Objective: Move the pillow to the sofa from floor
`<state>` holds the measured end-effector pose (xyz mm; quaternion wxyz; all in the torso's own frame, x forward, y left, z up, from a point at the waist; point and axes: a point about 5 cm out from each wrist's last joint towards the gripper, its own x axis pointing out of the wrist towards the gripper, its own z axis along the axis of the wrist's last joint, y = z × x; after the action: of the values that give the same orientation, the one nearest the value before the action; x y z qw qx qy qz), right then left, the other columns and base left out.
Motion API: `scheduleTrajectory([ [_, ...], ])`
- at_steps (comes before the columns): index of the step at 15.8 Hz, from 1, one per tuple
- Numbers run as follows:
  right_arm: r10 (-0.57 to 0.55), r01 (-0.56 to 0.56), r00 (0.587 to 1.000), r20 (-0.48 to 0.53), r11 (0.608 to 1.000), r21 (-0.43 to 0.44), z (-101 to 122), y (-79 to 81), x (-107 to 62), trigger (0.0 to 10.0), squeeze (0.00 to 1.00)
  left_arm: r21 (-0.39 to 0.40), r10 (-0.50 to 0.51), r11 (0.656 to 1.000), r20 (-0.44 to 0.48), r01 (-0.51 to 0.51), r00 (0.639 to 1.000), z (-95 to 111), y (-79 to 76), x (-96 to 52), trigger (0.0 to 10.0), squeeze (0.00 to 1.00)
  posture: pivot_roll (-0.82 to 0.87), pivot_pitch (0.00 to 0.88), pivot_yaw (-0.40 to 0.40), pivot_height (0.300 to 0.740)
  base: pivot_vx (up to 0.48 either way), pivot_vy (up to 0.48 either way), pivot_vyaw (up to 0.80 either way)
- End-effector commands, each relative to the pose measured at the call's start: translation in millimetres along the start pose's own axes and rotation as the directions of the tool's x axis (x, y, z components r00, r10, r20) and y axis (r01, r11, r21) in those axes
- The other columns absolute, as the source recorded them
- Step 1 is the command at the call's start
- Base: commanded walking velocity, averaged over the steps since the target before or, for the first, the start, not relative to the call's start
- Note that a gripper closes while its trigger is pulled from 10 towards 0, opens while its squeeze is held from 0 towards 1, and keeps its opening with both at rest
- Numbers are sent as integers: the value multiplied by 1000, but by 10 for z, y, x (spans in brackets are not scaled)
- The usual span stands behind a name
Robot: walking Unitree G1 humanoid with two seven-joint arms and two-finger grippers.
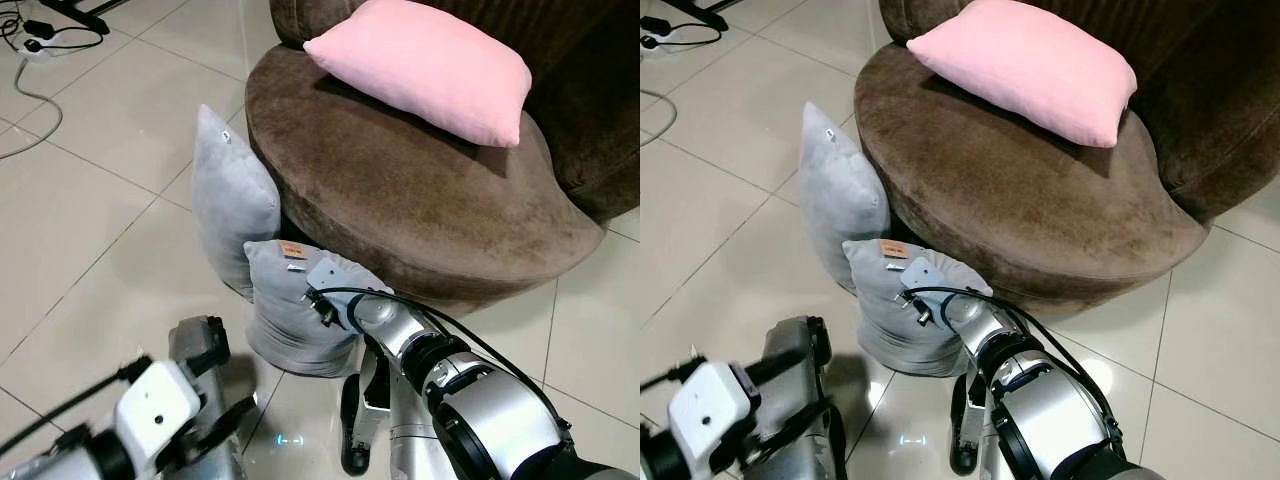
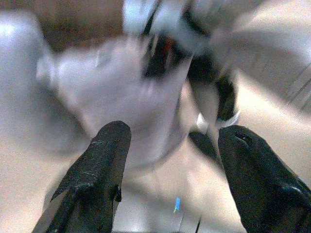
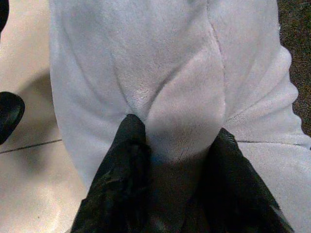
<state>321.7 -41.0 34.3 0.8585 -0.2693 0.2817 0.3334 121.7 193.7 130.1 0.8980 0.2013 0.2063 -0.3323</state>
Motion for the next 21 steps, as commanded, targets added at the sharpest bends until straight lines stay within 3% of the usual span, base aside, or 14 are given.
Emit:
scheduleTrajectory([
  [1, 33, -31, 998, -60, 999, 34, -187, 86, 5, 0, 0, 15, 12, 1000, -114, -11, 993, -182, -14, -36, 10000, 0, 298, 209, -74, 460, 0, 0, 0],
  [11, 28, -26, 999, -29, 998, 64, -201, 33, -11, 0, 0, 39, 85, 996, -104, -81, 991, -227, 67, 6, 10000, 0, 292, 181, -87, 460, 0, 0, 0],
  [16, 29, -29, 1000, 6, 984, 175, -258, -50, -43, 0, 0, 18, 118, 993, -86, -117, 989, -269, 34, 75, 10000, 0, 288, 117, -116, 460, 0, 0, 0],
  [19, 1, -22, 997, 77, 962, 271, -197, -227, -93, 0, 0, -25, 158, 987, -61, -160, 986, -285, -67, 110, 10000, 0, 277, 53, -147, 460, 0, 0, 0],
  [21, -14, -78, 974, 226, 915, 395, -22, -485, -194, 0, 0, -69, 317, 944, -93, -324, 944, -382, 11, 176, 10000, 0, 229, 0, -166, 460, 0, 0, 0],
])
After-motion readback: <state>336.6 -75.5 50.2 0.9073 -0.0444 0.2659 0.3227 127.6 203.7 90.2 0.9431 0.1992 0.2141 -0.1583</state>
